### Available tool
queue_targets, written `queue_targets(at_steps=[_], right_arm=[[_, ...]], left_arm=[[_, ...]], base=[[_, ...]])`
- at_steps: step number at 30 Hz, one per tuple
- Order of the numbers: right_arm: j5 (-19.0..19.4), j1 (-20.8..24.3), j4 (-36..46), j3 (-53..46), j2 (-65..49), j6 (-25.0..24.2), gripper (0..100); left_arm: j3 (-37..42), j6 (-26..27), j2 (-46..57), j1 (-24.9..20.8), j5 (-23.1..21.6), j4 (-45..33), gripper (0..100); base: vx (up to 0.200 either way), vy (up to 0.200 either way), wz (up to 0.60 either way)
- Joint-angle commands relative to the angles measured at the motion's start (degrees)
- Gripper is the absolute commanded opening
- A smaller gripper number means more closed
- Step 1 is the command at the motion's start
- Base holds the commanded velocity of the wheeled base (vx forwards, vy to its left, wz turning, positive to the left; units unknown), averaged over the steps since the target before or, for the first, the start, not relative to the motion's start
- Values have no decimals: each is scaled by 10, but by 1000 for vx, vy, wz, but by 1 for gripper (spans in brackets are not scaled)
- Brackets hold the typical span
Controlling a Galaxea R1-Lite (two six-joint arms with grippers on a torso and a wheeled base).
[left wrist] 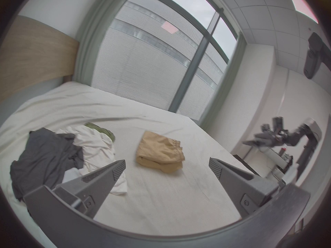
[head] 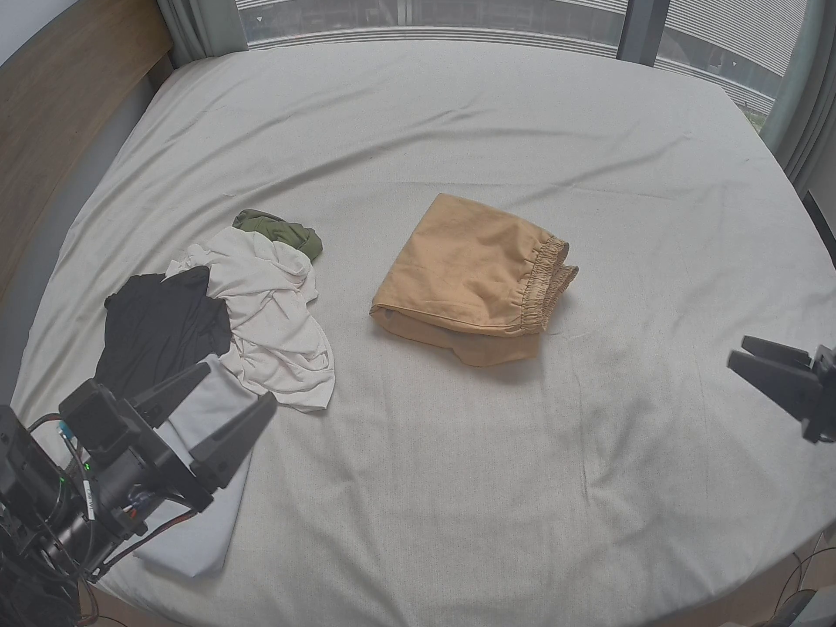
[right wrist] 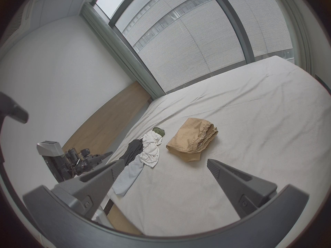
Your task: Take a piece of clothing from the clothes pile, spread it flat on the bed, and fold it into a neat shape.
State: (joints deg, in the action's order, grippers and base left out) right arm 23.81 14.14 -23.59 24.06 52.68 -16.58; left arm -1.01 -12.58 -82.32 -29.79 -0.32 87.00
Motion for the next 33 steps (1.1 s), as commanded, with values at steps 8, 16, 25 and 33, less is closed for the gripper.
queue_targets(at_steps=[8, 16, 25, 33], right_arm=[[-1, -44, 113, -88, -299, 5, 100], [-1, -53, 181, -97, -397, 2, 100], [0, -101, 185, -123, -456, 4, 100], [-5, -105, 182, -155, -473, 42, 100]], left_arm=[[10, -36, 198, 28, 81, -143, 100], [10, -36, 287, 105, 81, -214, 100], [10, -32, 492, 197, 52, -453, 100], [7, 10, 760, 299, -65, -747, 100]], base=[[0, 0, 0], [0, 0, 0], [0, 0, 0], [0, 0, 0]])
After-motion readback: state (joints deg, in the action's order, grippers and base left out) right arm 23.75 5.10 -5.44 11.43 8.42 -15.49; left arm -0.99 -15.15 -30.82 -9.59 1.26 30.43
